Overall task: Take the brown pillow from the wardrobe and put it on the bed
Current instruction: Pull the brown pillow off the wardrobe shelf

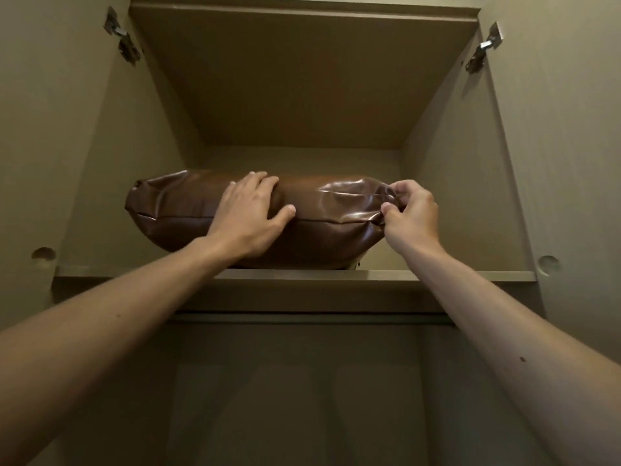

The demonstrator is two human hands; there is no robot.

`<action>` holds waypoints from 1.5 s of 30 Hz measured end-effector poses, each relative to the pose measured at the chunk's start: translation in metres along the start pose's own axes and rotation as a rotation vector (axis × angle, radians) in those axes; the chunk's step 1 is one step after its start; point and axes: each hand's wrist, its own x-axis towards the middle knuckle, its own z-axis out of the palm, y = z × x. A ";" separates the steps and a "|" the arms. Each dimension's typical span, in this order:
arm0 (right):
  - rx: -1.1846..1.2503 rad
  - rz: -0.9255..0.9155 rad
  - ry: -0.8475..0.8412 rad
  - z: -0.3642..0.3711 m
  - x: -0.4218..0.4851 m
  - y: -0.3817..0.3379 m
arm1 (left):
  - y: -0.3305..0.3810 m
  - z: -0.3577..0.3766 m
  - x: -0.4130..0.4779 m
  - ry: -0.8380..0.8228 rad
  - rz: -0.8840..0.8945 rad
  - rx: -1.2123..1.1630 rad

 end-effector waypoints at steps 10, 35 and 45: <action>0.064 -0.078 -0.034 -0.089 -0.027 0.023 | 0.012 -0.065 0.013 0.035 -0.172 0.161; -0.054 0.077 -0.157 -0.154 -0.078 0.012 | 0.022 -0.100 -0.036 -0.149 -0.195 0.201; -0.142 0.474 -0.352 -0.127 -0.080 -0.021 | -0.012 -0.096 -0.068 -0.221 -0.358 -0.150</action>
